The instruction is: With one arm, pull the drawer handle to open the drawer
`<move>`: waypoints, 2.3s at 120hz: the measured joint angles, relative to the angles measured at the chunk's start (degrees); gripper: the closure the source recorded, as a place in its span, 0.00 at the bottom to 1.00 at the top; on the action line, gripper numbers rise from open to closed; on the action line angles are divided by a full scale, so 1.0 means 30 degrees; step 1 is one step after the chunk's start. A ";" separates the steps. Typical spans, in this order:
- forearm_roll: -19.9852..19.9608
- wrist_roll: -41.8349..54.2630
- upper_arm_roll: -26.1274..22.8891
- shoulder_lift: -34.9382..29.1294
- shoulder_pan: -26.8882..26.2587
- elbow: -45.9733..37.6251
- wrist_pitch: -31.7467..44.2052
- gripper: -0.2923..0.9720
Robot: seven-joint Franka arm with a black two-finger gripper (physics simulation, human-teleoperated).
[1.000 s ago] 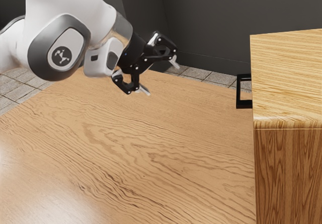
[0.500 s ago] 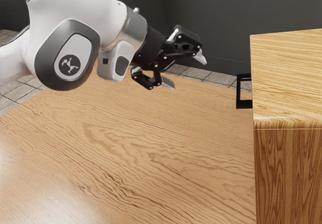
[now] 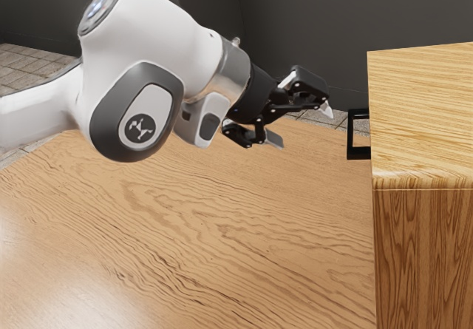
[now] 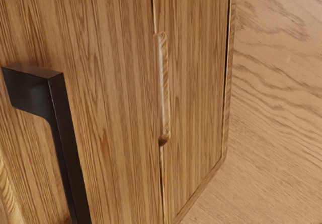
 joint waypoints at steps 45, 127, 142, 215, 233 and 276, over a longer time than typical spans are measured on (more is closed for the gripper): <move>-0.0044 0.0592 -0.0028 0.1124 -0.0023 -0.0070 0.0722 0.23; -0.1050 0.1044 -0.0005 0.2688 0.0244 0.0037 0.1833 0.23; -0.1100 0.1093 0.0010 0.2258 0.0253 -0.0399 0.1906 0.24; -0.1007 0.1269 0.0428 -0.0443 0.0373 -0.2662 0.1817 0.25; -0.0810 0.1295 0.0472 -0.1125 0.0617 -0.3161 0.1786 0.25; -0.0664 0.1329 0.0675 -0.2291 0.1132 -0.4126 0.1756 0.24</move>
